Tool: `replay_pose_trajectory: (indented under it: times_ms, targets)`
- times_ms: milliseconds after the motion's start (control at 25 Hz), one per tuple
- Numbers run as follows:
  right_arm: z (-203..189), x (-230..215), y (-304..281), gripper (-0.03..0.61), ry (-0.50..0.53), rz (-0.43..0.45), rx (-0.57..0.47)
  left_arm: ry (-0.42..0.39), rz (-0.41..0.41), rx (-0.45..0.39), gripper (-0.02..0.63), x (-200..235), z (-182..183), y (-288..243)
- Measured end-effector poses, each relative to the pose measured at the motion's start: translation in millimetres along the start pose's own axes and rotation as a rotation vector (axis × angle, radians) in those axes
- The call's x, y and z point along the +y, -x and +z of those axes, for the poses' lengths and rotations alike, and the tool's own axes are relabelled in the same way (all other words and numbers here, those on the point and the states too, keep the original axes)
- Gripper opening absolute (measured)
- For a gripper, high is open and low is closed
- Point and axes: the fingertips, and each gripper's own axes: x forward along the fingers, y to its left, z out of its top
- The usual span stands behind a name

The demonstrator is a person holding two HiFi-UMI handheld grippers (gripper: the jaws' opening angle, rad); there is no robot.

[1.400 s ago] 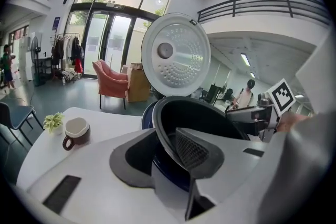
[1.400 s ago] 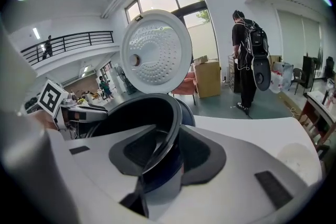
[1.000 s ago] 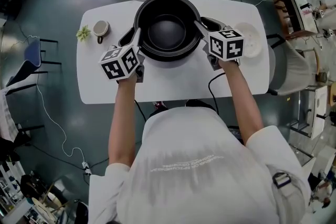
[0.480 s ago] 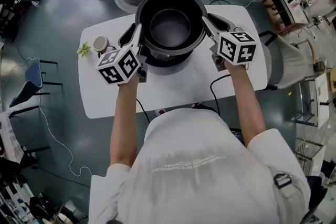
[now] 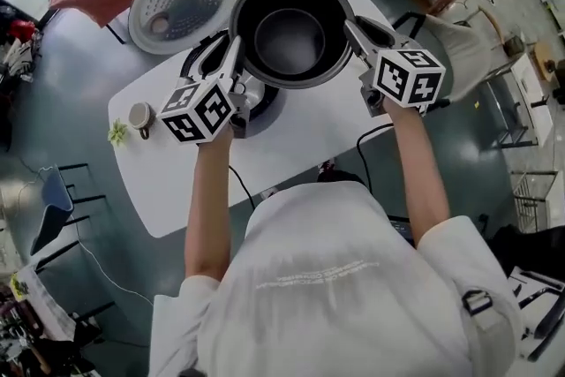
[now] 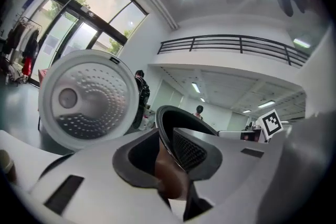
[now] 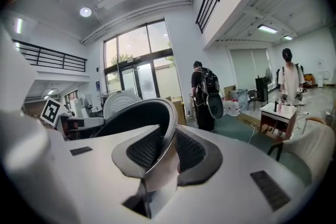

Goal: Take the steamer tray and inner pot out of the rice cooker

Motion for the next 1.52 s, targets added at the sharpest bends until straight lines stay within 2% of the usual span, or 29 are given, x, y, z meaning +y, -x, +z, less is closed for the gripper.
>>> replay_pose_trajectory:
  times_ms: [240, 440, 760, 1000, 1280, 1520]
  targets:
    - [-10, -69, 59, 0.106, -0.058, -0.137, -0.003, -0.008, -0.141, 0.062, 0.092, -69, -23, -51]
    - [-31, -110, 104, 0.106, -0.112, -0.242, 0.022, -0.004, -0.234, 0.141, 0.092, -112, -53, -81]
    - [-80, -162, 149, 0.106, -0.188, -0.340, 0.091, 0.022, -0.321, 0.229, 0.092, -157, -112, -114]
    - [-120, -190, 170, 0.106, -0.231, -0.370, 0.146, 0.056, -0.342, 0.291, 0.092, -174, -160, -125]
    - [-169, -205, 174, 0.107, -0.285, -0.391, 0.214, 0.073, -0.326, 0.361, 0.092, -174, -209, -127]
    - [-206, -216, 170, 0.109, -0.323, -0.375, 0.280, 0.086, -0.294, 0.400, 0.091, -170, -237, -128]
